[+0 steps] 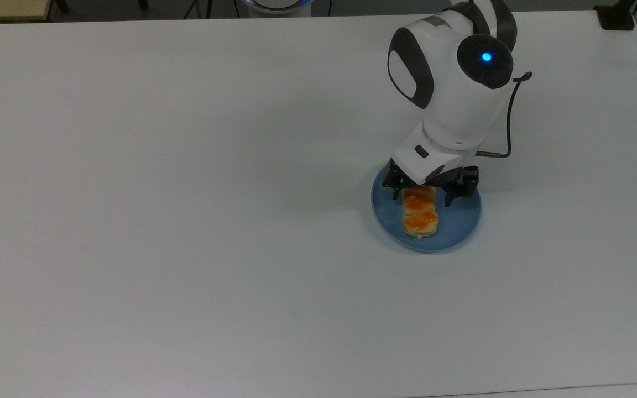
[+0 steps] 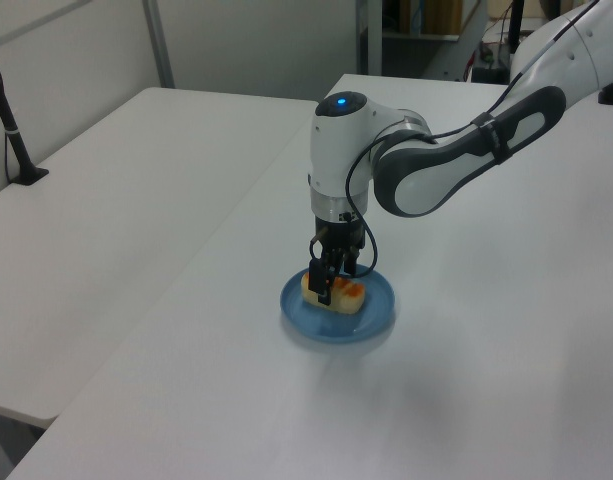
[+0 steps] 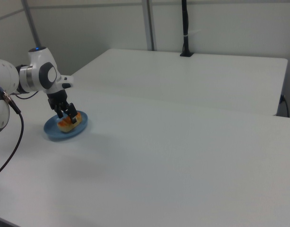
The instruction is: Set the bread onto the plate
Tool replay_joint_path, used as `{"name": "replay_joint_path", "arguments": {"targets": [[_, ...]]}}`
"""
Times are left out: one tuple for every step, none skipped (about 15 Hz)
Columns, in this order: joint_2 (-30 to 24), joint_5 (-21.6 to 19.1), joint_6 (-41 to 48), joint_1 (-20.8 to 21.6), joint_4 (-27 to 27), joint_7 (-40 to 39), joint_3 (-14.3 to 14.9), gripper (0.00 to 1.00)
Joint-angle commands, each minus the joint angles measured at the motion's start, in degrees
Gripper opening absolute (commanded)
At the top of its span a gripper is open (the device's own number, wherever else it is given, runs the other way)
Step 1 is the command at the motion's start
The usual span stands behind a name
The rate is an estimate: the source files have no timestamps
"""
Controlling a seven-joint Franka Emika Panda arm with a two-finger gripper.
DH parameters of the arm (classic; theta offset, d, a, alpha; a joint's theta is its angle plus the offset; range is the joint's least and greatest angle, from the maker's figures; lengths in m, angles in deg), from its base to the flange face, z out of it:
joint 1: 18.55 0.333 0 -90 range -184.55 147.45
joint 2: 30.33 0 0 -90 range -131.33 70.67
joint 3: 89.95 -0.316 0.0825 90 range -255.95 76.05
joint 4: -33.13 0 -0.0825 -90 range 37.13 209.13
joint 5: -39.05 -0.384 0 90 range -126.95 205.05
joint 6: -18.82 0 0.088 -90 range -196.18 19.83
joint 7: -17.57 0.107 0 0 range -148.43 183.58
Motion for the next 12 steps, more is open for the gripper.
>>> {"name": "replay_joint_path", "arguments": {"targets": [[-5.21,0.24,6.16,-0.85,-0.31,1.11,0.53,1.0],[-9.41,-1.07,10.63,-2.42,-0.31,0.94,0.44,1.0],[-12.15,-3.26,13.63,-3.48,-0.22,0.76,0.62,1.0],[-14.79,-5.02,16.79,-4.97,-0.22,0.15,0.97,1.0],[-17.34,-5.56,19.69,-6.29,-0.22,-1.33,1.06,1.0],[-19.89,-5.65,22.16,-7.61,-0.05,-3.26,1.14,1.0],[-22.35,-5.74,24.01,-8.93,0.82,-5.02,1.23,1.0],[-24.9,-5.83,25.6,-10.6,1.7,-6.34,1.49,1.0],[-27.1,-5.74,27.0,-12.0,2.41,-7.49,1.58,1.0],[-29.38,-5.74,28.67,-13.24,3.11,-9.24,2.02,1.0],[-31.41,-5.83,30.34,-14.21,3.55,-11.61,3.24,1.0],[-33.34,-5.83,31.58,-14.56,4.34,-14.24,4.99,1.0]]}}
